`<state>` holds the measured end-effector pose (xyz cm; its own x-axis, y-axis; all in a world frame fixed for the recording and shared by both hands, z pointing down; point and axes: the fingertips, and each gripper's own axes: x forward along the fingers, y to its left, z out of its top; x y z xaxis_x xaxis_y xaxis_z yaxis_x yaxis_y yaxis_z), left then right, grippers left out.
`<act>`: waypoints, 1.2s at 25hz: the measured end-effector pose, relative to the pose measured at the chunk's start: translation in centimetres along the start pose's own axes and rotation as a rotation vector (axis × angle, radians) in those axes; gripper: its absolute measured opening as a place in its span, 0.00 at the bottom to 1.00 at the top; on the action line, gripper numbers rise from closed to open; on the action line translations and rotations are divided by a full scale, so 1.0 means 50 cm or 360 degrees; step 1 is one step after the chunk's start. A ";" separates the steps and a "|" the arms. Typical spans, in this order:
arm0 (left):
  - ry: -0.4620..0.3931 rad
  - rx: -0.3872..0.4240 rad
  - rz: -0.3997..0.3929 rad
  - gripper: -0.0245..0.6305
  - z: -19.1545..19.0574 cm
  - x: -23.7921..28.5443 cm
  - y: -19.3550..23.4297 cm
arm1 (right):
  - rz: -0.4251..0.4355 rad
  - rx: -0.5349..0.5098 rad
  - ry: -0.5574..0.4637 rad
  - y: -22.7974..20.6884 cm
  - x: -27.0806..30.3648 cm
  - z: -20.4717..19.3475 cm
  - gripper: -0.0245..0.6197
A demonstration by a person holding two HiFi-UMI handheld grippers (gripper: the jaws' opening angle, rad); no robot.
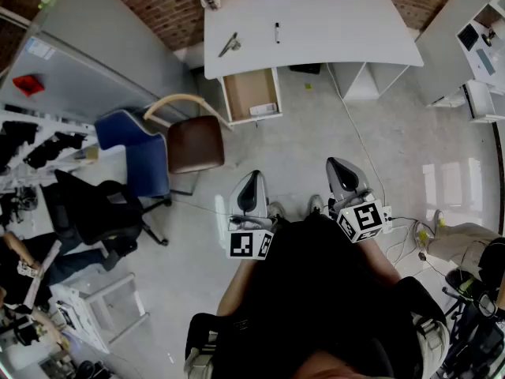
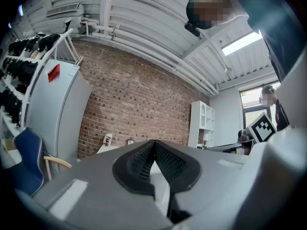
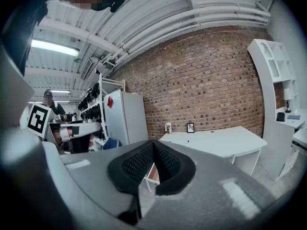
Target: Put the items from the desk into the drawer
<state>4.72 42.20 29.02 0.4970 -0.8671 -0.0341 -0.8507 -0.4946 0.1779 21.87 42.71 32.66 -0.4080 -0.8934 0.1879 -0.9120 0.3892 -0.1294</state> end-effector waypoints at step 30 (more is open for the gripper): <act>-0.0011 -0.0005 -0.0085 0.04 0.008 -0.031 0.110 | -0.0092 -0.0004 -0.0021 0.087 0.084 0.004 0.29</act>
<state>-0.78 40.80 29.63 0.5404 -0.8399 -0.0506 -0.8225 -0.5400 0.1785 16.17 40.59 32.67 -0.3542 -0.9173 0.1822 -0.9341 0.3376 -0.1161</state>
